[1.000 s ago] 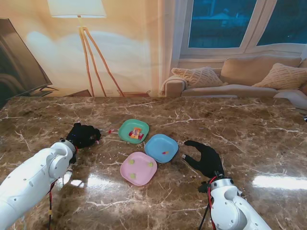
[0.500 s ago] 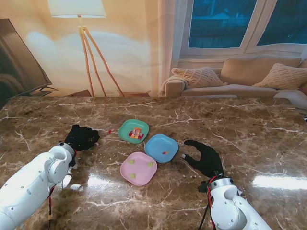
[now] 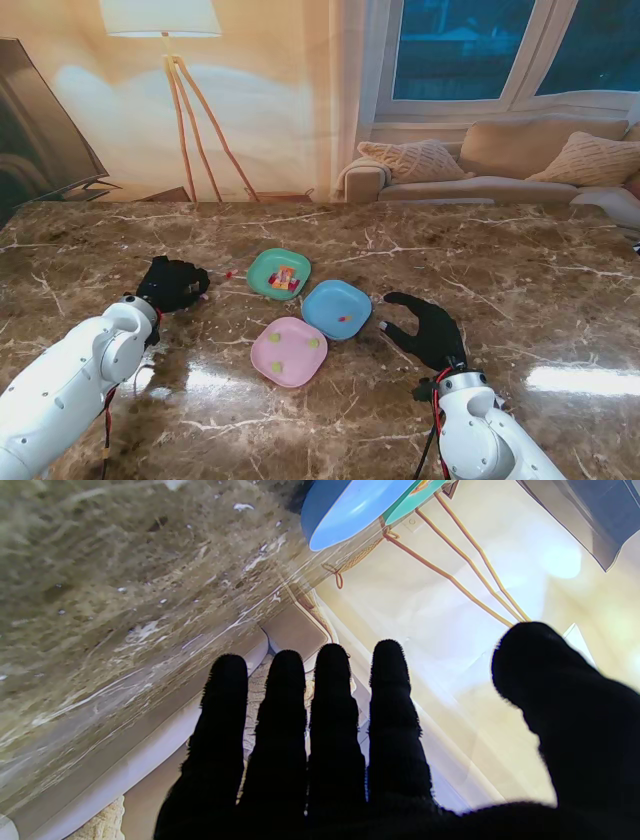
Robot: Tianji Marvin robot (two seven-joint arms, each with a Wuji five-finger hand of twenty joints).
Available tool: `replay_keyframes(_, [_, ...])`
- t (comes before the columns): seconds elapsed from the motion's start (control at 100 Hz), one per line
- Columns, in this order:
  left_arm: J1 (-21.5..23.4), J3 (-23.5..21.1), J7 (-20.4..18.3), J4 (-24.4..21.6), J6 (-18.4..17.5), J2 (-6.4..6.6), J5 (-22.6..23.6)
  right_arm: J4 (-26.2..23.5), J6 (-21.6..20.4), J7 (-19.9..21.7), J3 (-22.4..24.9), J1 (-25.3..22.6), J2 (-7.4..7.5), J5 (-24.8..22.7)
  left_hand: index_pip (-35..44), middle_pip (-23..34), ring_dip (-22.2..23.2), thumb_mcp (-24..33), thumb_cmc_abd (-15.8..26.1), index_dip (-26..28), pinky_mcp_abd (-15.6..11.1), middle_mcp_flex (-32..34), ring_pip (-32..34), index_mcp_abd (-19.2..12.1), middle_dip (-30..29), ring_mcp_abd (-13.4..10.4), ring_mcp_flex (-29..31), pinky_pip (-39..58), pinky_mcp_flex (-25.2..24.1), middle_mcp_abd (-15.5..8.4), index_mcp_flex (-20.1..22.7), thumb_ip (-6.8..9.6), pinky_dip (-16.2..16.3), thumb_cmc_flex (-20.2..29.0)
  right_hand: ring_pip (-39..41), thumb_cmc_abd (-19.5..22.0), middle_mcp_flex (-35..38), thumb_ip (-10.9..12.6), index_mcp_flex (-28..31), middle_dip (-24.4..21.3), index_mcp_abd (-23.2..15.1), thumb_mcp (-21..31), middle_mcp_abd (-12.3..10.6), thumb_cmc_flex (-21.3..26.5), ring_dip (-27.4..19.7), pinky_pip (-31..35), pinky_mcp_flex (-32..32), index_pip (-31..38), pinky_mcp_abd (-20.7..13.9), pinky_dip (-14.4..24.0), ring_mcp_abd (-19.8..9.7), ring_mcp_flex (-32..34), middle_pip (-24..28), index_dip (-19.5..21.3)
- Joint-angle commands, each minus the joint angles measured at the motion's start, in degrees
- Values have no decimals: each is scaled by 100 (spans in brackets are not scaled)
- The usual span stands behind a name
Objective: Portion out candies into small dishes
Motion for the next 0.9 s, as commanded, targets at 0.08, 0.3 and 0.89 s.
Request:
replay_keyframes(0.08, [14, 14, 35, -217, -44, -23, 61, 11, -2, 44, -3, -51, -20, 41, 170, 59, 51, -46, -4, 182, -124, 106, 62, -16, 115, 12, -106, -129, -134, 98, -85, -127, 97, 133, -14, 83, 17, 91, -67, 42, -154, 125, -50, -180, 71, -96, -20, -45, -25, 99, 91, -89, -5, -13])
replay_keyframes(0.3, [-102, 167, 75, -485, -28, -81, 44, 19, -24, 8, 16, -59, -28, 50, 172, 42, 47, -22, -26, 194, -113, 115, 52, -20, 124, 29, -93, -112, -130, 116, -70, -116, 106, 134, -14, 85, 14, 91, -63, 42, -154, 127, -59, -179, 70, -95, -19, -42, -30, 98, 94, -90, -6, -13])
replay_keyframes(0.89, [-1207, 2051, 794, -193, 52, -654, -882, 51, -165, -112, 216, -185, -52, 95, 160, -8, 36, 60, -57, 216, -104, 159, 26, -57, 149, 48, -55, -49, -124, 103, -53, -113, 118, 99, -16, 86, 19, 90, -71, 42, -159, 127, -50, -178, 69, -97, -20, -43, -35, 96, 83, -93, -3, -16])
